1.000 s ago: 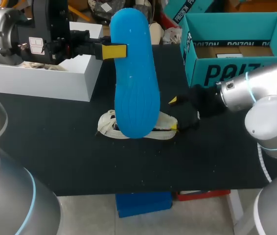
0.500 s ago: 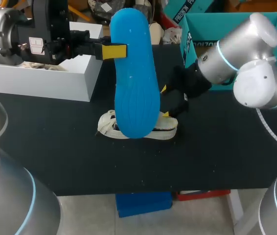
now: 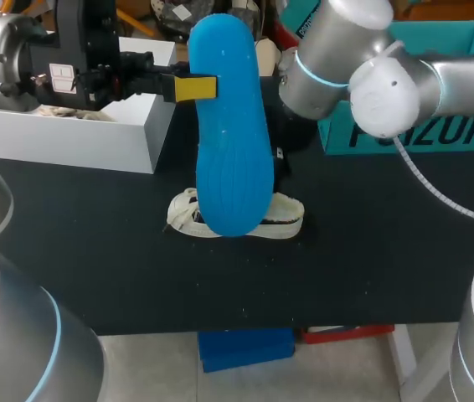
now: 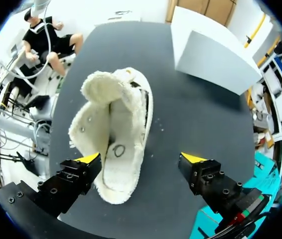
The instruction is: Take the shoe out of the shoebox, open the shoe tongue, remove and reinsert the insole, then place the shoe into the shoebox
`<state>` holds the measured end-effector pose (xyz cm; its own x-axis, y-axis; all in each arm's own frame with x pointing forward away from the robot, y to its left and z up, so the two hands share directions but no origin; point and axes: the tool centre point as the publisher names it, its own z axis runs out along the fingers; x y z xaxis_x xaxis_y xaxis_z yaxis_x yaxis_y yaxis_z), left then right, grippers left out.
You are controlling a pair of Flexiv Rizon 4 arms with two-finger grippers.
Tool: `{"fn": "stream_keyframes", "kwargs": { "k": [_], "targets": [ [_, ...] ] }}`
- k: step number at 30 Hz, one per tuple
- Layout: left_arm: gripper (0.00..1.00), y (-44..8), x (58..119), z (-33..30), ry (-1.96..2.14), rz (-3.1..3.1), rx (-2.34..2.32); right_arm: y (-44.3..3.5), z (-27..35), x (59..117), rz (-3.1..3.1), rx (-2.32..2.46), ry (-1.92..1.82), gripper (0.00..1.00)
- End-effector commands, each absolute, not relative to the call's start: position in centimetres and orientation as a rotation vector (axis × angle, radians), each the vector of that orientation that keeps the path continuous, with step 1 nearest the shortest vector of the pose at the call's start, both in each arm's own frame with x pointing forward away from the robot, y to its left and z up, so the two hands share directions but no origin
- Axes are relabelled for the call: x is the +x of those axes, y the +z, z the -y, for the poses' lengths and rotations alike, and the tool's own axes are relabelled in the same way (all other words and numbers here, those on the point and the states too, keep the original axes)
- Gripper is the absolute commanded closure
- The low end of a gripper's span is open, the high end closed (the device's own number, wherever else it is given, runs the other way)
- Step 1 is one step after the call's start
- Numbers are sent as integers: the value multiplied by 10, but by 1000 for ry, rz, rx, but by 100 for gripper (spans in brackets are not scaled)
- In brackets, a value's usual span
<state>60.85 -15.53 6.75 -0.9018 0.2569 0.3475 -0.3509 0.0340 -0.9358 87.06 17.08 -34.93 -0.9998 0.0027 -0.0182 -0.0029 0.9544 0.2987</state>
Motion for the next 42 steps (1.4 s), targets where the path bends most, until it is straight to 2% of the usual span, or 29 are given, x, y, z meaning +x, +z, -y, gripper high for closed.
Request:
{"fn": "stream_keyframes", "kwargs": {
  "k": [1,20,23,25,27,29,30,31,42],
  "targets": [
    [100,68,608,155,1919,1899,98,-359,-184,877,-3125,23,-156,0],
    [100,68,608,155,1919,1899,98,-394,-190,877,-3135,171,60,0],
    [100,68,608,155,1919,1899,98,-401,-190,876,-3131,210,159,21],
    [100,68,608,155,1919,1899,98,-406,-189,876,-3145,215,156,22],
    [100,68,608,155,1919,1899,98,-409,-189,875,-3154,221,168,56],
    [100,68,608,155,1919,1899,98,-411,-190,875,-3160,228,165,85],
    [100,68,608,155,1919,1899,98,-413,-190,875,-3175,227,149,96],
    [100,68,608,155,1919,1899,98,-414,-191,875,-3178,226,148,100],
    [100,68,608,155,1919,1899,98,-414,-191,875,-3192,218,135,100]
  ]
}}
